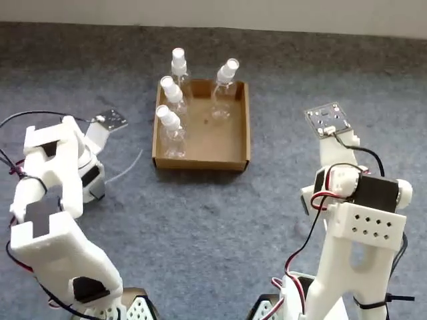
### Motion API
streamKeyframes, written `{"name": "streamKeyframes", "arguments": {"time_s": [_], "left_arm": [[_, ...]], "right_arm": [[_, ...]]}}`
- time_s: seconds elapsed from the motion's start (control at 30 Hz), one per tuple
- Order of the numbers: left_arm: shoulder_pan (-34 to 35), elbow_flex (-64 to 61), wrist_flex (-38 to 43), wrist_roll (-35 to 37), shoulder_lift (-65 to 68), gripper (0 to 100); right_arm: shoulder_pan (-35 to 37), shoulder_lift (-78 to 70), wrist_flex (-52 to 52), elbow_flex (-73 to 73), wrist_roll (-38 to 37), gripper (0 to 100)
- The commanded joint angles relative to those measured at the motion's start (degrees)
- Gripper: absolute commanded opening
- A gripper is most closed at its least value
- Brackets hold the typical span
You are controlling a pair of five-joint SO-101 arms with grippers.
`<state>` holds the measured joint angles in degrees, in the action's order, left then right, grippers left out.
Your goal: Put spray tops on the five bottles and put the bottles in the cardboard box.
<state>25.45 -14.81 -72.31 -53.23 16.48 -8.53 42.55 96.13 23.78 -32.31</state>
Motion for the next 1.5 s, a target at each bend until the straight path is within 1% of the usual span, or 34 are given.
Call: {"name": "streamKeyframes", "arguments": {"time_s": [0.0, 0.03, 0.13, 0.23, 0.37, 0.43, 0.5, 0.57, 0.6, 0.67, 0.73, 0.77, 0.87, 0.97, 1.0, 1.07, 1.17, 1.23, 1.27, 1.33, 1.47], "left_arm": [[3.8, 1.9, 0.7, 1.8, 0.4, 10], [4.0, 1.9, 0.4, 5.3, 0.4, 8], [4.0, 2.3, -2.7, 20.7, 0.4, 0], [3.9, 2.3, -3.7, 38.6, 0.4, 4], [3.9, 2.3, -3.7, 67.1, 0.4, 10], [3.5, 2.7, -3.7, 78.3, 0.4, 11], [2.2, 4.1, -4.2, 86.7, 0.6, 11], [0.7, 5.2, -4.7, 92.8, 0.5, 12], [-0.2, 6.1, -5.5, 94.9, 0.5, 12], [-1.6, 8.6, -8.0, 95.5, 0.5, 12], [-1.7, 11.2, -10.8, 92.7, 0.3, 12], [-1.6, 12.8, -12.1, 90.0, 0.3, 12], [0.2, 17.1, -15.5, 76.7, 0.3, 12], [3.1, 21.1, -17.8, 60.3, 0.3, 12], [3.7, 22.5, -19.1, 53.8, 0.3, 12], [4.9, 25.1, -22.2, 38.0, 0.3, 11], [6.0, 27.3, -29.1, 14.0, 0.1, 11], [8.0, 25.7, -30.1, -0.3, -1.4, 11], [8.8, 24.5, -30.1, -5.3, -2.8, 11], [9.9, 21.1, -30.1, -12.6, -6.6, 12], [9.6, 7.6, -28.7, -29.5, -16.0, 12]], "right_arm": [[0.3, 1.5, 0.1, -2.2, 0.7, 10.9], [0.3, 1.4, 0.1, -2.2, 0.7, 10.9], [0.3, 1.4, 0.2, -2.2, 0.8, 10.9], [0.3, 1.5, 0.3, -2.2, 0.8, 10.9], [0.3, 1.5, 0.3, -2.0, 0.8, 10.9], [0.3, 1.5, 0.3, -2.0, 0.8, 10.9], [0.3, 1.5, 0.3, -2.0, 0.8, 10.9], [0.3, 1.5, 0.3, -1.9, 0.8, 10.9], [0.3, 1.5, 0.3, -1.9, 0.8, 10.9], [0.3, 1.5, 0.3, -1.9, 0.8, 10.9], [0.3, 1.5, 0.3, -1.9, 0.8, 10.9], [0.3, 1.5, 0.3, -1.9, 0.7, 10.9], [0.3, 1.5, 0.3, -1.9, 0.6, 10.9], [0.3, 1.5, 0.3, -1.9, 0.6, 10.9], [0.3, 1.5, 0.3, -1.9, 0.6, 10.9], [0.3, 1.5, 0.3, -1.9, 0.6, 10.9], [0.3, 1.5, 0.3, -1.9, 0.6, 10.9], [0.3, 1.5, 0.3, -1.9, 0.6, 10.9], [0.3, 1.5, 0.3, -1.9, 0.6, 10.9], [0.3, 1.5, 0.2, -1.9, 0.6, 10.9], [0.3, 1.5, 0.2, -1.9, 0.6, 10.9]]}}
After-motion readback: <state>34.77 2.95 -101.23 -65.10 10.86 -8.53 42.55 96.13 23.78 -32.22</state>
